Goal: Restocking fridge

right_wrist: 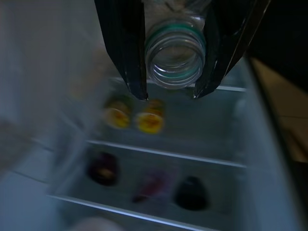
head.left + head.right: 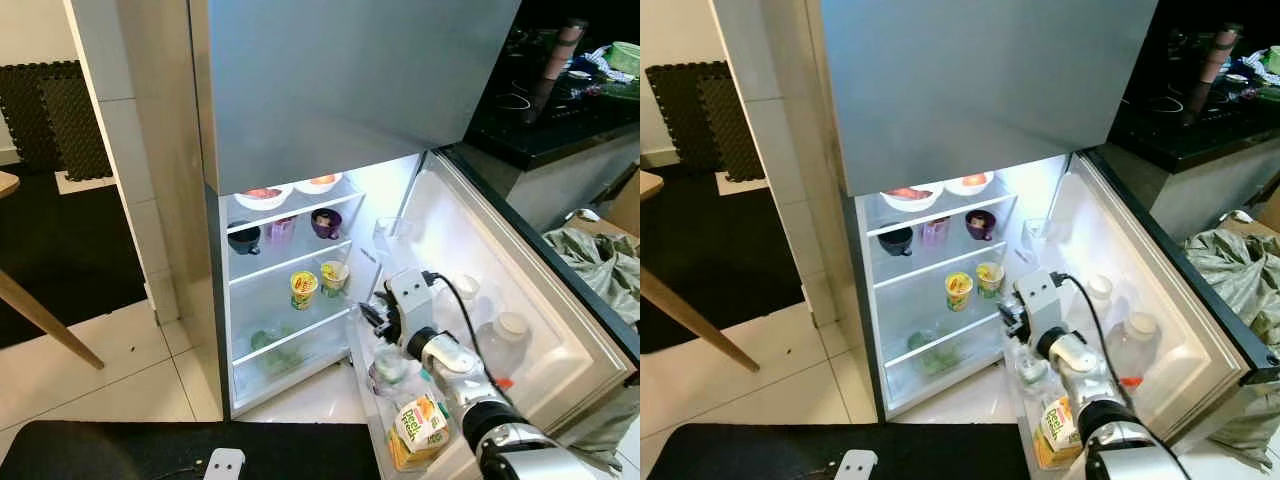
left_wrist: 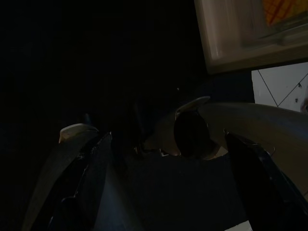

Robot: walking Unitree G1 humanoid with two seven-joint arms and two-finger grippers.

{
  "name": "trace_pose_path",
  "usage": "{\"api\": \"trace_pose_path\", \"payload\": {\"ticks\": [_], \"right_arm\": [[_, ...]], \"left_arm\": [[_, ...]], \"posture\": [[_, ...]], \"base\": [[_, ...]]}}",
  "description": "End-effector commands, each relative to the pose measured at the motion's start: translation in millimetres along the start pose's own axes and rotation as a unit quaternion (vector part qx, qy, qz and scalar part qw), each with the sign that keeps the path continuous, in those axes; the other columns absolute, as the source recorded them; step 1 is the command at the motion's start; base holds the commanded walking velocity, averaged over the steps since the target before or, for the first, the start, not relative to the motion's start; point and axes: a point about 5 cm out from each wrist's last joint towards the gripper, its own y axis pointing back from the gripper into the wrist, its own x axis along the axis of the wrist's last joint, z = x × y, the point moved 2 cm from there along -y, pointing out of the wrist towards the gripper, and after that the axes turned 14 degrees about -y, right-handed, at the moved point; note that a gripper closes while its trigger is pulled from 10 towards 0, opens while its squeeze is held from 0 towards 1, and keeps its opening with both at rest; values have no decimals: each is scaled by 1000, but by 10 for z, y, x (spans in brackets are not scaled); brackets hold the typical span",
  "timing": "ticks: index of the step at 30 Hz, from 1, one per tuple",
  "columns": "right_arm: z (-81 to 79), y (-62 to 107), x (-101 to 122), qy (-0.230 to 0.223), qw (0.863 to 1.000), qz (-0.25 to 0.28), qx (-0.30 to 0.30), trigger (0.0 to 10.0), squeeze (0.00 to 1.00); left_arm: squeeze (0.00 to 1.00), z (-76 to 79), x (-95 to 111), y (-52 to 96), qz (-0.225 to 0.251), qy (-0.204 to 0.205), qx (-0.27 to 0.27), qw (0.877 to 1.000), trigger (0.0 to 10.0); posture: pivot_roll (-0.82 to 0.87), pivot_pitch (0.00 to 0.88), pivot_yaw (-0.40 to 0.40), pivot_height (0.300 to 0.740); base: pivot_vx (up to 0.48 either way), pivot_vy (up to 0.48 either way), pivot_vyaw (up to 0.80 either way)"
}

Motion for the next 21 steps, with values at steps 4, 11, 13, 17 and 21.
{"api": "trace_pose_path", "payload": {"ticks": [4,11,13,17,21], "right_arm": [[230,70,-70,41,996,-40,-62,10000,0],[463,154,-12,104,987,-46,-113,10000,0],[516,174,2,111,985,-46,-125,10000,0],[798,297,98,129,973,-43,-187,10000,0],[993,401,167,134,963,-41,-228,10000,0]], "left_arm": [[0,69,-111,9,-21,-1,-10,1000,10000],[0,72,-112,9,-21,-3,-10,1000,10000],[0,74,-110,8,-21,-3,-10,1000,10000],[0,75,-109,7,-21,-2,-11,1000,10000],[0,76,-113,8,-21,-2,-10,1000,10000]], "posture": [[-79,0,-122,740],[-79,0,-123,740],[-79,0,-123,740],[-79,0,-123,740],[-79,0,-123,740]], "base": [[0,0,0],[0,0,0],[0,0,0],[0,0,0],[0,0,0]]}}
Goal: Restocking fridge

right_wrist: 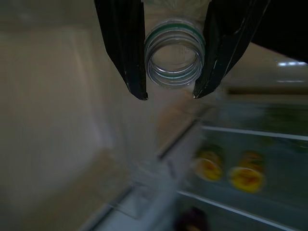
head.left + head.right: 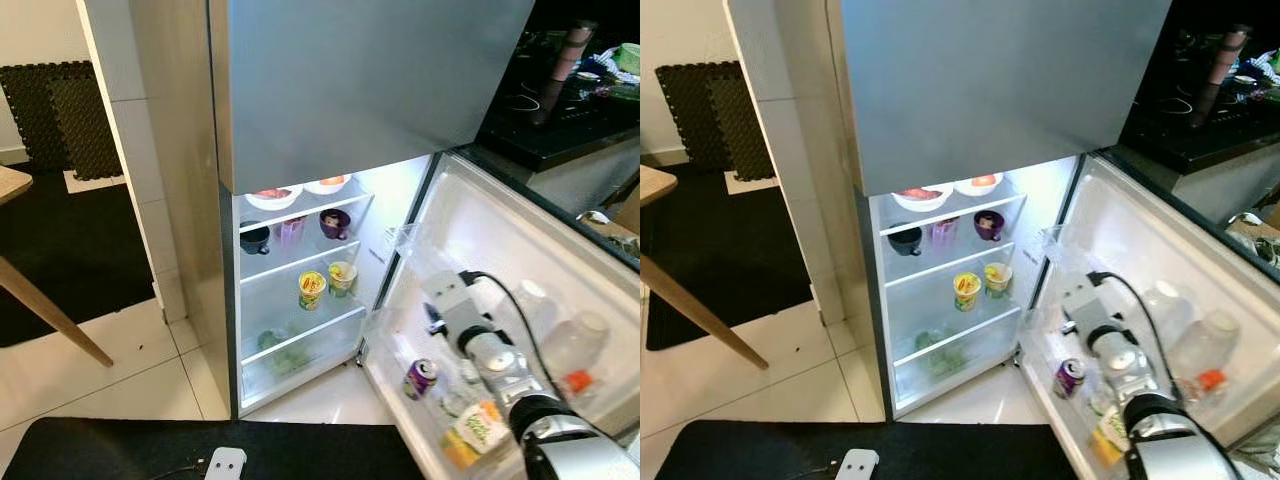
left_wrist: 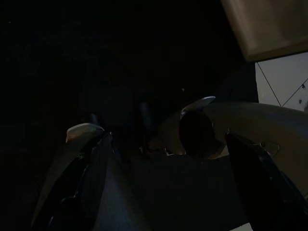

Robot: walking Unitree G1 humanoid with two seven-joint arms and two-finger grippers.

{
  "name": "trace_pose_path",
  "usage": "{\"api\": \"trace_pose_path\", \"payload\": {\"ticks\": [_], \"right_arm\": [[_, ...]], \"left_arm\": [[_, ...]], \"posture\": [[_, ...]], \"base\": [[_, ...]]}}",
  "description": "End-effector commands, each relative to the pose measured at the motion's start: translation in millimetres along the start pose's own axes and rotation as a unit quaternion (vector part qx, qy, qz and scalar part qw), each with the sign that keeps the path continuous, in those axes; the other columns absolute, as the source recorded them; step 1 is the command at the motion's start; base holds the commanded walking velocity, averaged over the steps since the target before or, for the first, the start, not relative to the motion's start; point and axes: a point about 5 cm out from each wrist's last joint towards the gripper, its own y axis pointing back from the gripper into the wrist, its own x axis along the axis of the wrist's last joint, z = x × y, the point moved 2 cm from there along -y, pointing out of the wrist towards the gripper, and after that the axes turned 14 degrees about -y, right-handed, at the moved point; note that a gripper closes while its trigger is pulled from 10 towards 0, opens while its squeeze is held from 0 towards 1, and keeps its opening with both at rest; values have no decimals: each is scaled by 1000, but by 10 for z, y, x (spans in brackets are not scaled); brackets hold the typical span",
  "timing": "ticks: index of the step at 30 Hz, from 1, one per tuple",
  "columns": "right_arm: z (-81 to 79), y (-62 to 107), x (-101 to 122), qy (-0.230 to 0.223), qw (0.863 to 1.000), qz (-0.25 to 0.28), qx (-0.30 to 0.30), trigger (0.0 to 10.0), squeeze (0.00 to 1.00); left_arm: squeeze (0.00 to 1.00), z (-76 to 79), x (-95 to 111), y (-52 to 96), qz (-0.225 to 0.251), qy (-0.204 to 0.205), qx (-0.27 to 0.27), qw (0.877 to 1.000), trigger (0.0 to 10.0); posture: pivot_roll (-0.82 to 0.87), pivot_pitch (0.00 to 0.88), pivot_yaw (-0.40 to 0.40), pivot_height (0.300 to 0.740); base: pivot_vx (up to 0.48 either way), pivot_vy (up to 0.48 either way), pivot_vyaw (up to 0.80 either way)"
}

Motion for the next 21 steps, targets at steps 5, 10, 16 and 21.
{"api": "trace_pose_path", "payload": {"ticks": [5,10,16,21], "right_arm": [[253,38,-14,0,999,-7,-44,10000,0],[85,63,-164,-9,999,-31,-14,10000,0],[-293,245,-653,-20,993,-109,43,10000,0],[-481,572,-1187,-28,977,-203,65,10000,0]], "left_arm": [[0,77,-139,16,-24,6,-9,1000,10000],[0,89,-138,12,-23,6,-10,1000,10000],[0,101,-125,5,-21,6,-11,1000,10000],[0,75,-128,13,-22,5,-9,1000,10000]], "posture": [[-81,0,-125,740],[-80,0,-125,740],[-79,0,-124,740],[-79,0,-124,740]], "base": [[0,0,0],[0,0,0],[0,0,0],[0,0,0]]}}
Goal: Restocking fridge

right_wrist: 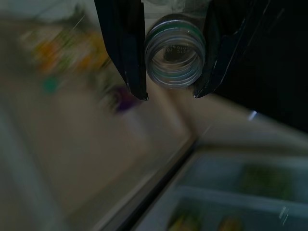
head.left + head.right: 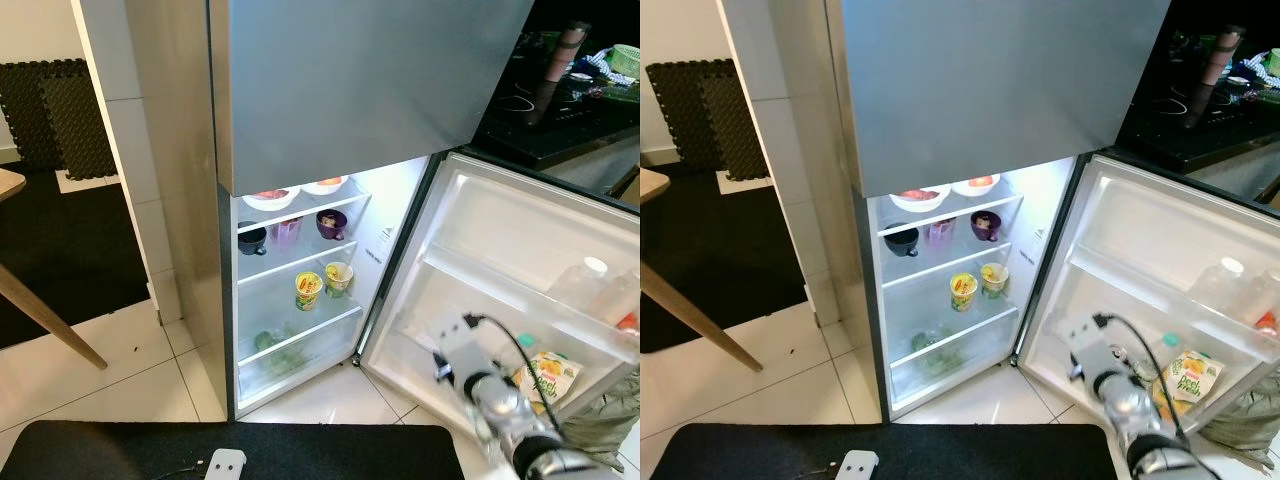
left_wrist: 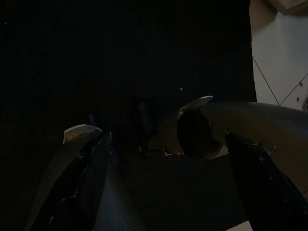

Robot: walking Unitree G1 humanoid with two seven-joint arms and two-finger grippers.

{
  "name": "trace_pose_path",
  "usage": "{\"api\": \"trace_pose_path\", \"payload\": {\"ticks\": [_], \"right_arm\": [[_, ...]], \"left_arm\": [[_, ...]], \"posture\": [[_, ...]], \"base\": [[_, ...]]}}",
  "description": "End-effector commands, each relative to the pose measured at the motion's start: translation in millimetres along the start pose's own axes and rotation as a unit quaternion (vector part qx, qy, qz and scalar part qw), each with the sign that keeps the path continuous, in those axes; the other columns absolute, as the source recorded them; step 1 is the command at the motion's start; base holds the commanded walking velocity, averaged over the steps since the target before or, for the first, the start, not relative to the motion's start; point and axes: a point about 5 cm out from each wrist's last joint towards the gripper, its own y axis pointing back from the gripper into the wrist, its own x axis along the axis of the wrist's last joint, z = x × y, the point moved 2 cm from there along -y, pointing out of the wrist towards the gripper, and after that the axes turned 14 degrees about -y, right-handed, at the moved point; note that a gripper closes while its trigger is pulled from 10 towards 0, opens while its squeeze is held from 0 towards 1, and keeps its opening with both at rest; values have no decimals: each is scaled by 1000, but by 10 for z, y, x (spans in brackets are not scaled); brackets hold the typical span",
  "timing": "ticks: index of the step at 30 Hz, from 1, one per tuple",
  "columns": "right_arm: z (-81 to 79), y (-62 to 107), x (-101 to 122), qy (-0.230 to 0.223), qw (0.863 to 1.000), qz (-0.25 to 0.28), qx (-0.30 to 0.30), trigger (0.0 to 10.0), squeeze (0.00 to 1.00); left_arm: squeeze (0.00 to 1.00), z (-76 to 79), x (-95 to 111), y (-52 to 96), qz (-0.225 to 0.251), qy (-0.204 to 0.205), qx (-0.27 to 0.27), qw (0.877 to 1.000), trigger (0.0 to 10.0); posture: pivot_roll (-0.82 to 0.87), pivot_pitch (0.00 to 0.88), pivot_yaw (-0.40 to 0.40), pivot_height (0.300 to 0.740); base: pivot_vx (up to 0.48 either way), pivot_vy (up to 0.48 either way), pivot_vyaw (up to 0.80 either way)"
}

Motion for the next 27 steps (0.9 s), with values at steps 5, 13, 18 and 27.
{"api": "trace_pose_path", "payload": {"ticks": [5,13,18,27], "right_arm": [[-19,237,-690,-20,993,-115,-6,10000,0],[-17,552,-1247,-43,979,-201,-17,10000,0],[-44,653,-1394,-42,974,-223,-14,10000,0],[-128,693,-1469,-39,971,-238,-2,10000,0]], "left_arm": [[0,61,-127,17,-22,4,-8,1000,10000],[0,97,-135,13,-24,-2,-20,1000,10000],[0,91,-130,13,-24,-2,-21,999,10000],[0,60,-120,15,-24,-1,-12,1000,10000]], "posture": [[-77,0,-121,740],[-82,0,-117,740],[-86,0,-114,740],[-85,0,-108,740]], "base": [[0,0,0],[0,-98,0],[0,-461,0],[0,-202,0]]}}
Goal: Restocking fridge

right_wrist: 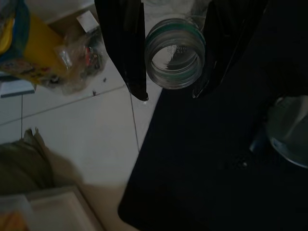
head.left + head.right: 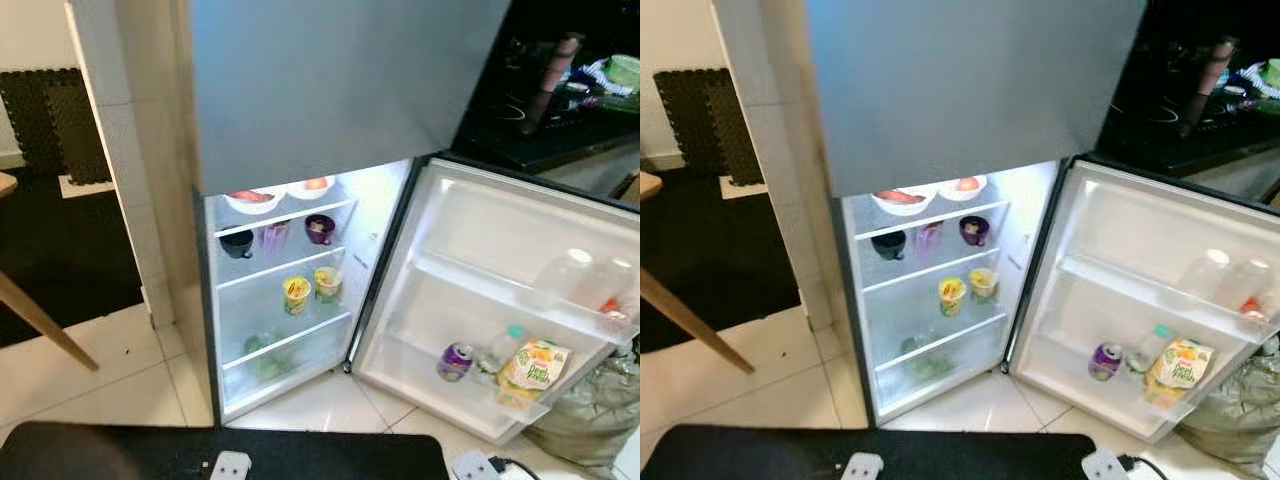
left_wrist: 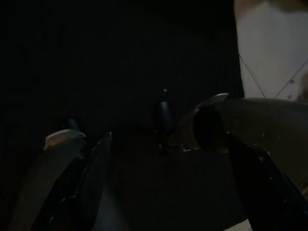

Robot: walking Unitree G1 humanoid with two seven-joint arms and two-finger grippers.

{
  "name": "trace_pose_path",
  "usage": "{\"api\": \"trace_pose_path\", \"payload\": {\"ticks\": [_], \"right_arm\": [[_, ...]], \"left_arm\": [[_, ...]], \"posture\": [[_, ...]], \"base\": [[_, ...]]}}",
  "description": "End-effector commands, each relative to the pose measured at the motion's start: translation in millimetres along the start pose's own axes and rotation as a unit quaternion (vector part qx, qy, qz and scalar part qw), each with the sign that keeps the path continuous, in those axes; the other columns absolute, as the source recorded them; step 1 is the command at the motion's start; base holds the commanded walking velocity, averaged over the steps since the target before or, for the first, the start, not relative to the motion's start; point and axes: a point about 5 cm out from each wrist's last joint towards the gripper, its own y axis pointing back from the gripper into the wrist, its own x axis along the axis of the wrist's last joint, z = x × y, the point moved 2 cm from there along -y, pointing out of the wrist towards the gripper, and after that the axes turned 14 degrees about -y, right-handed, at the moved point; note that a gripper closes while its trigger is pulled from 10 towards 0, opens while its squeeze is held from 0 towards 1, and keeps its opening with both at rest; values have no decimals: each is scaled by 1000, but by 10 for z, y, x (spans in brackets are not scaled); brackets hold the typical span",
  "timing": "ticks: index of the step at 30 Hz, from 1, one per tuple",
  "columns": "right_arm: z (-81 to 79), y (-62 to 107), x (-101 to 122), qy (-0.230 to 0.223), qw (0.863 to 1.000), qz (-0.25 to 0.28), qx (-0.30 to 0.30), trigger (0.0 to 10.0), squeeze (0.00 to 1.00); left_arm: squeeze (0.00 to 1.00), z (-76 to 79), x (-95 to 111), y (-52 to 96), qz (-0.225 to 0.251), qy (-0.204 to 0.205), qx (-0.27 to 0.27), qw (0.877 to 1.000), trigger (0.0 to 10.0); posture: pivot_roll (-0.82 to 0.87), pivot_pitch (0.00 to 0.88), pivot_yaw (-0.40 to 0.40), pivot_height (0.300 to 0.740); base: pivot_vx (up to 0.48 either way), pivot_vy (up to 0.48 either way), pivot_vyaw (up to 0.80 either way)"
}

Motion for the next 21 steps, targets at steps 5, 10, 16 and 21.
{"api": "trace_pose_path", "payload": {"ticks": [5,10,16,21], "right_arm": [[-56,-6,-25,5,1000,-6,8,10000,0],[-84,-5,-49,11,1000,-10,11,10000,0],[-88,14,-147,16,999,-24,13,10000,0],[-89,31,-232,18,999,-36,13,10000,0]], "left_arm": [[0,23,-66,8,-11,6,1,1000,10000],[0,14,-72,12,-11,8,2,1000,10000],[0,10,-62,11,-10,7,2,1000,10000],[0,11,-58,9,-10,5,1,1000,10000]], "posture": [[-85,0,-108,740],[-82,0,-104,740],[-81,0,-105,740],[-81,0,-106,740]], "base": [[0,0,0],[0,0,0],[0,0,0],[0,0,0]]}}
